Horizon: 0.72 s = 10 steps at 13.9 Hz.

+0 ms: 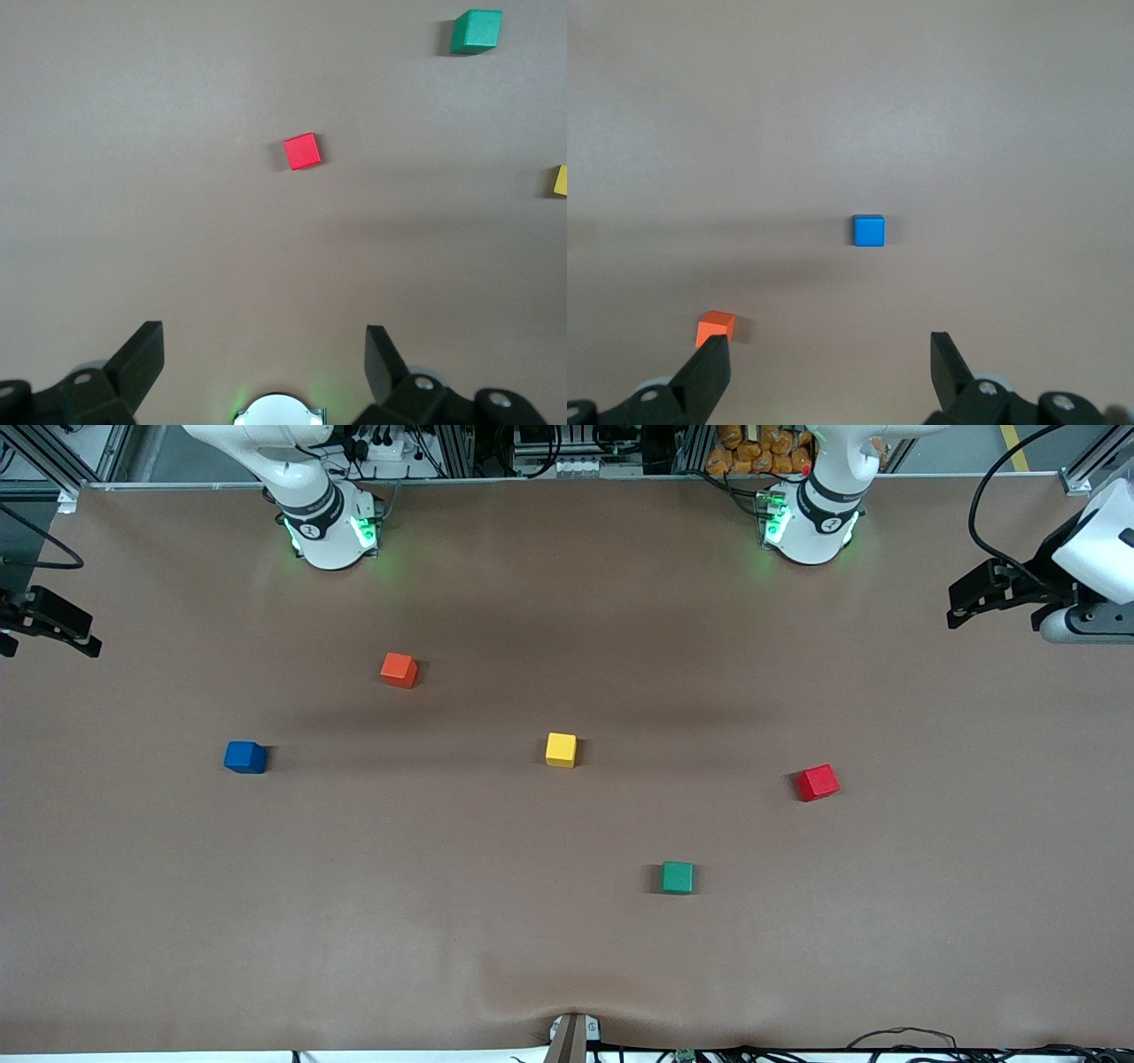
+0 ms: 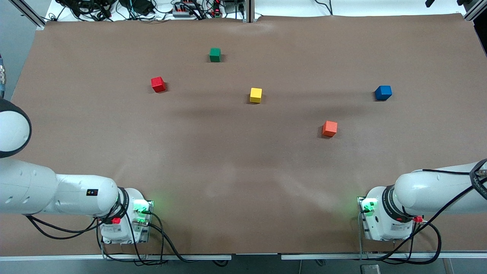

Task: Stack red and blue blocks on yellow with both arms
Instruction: 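Move the left gripper in toward the red cube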

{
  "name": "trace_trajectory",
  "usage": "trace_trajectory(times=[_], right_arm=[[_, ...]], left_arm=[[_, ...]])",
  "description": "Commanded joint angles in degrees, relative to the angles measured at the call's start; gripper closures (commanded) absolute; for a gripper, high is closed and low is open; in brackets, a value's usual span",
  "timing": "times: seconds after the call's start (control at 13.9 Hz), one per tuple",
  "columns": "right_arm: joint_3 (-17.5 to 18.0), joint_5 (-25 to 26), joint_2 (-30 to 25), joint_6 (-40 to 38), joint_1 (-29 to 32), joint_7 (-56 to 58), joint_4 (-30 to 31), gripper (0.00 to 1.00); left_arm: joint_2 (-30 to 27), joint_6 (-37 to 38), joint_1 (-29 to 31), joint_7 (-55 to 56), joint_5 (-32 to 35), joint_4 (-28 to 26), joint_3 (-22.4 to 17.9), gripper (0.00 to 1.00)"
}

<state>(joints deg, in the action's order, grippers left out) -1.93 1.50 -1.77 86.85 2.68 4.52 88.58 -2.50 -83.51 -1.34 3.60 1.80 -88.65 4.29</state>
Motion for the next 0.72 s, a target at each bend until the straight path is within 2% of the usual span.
trace_trajectory(times=[0.0,0.22,0.65], right_arm=[[0.61,-0.79,-1.22,-0.02,1.02,-0.74,1.16,0.00],[0.52,-0.79,-1.22,-0.11,1.02,-0.82,1.16,0.00],[0.52,-0.88,-1.22,-0.28,1.28,-0.82,1.25,0.00]], left_arm=[[0.66,0.63,1.33,0.27,-1.01,1.37,-0.07,0.00],[1.35,-1.92,2.30,0.27,-1.01,1.37,-0.07,0.00],[1.80,-1.92,2.22,0.36,-0.14,1.29,-0.07,0.00]])
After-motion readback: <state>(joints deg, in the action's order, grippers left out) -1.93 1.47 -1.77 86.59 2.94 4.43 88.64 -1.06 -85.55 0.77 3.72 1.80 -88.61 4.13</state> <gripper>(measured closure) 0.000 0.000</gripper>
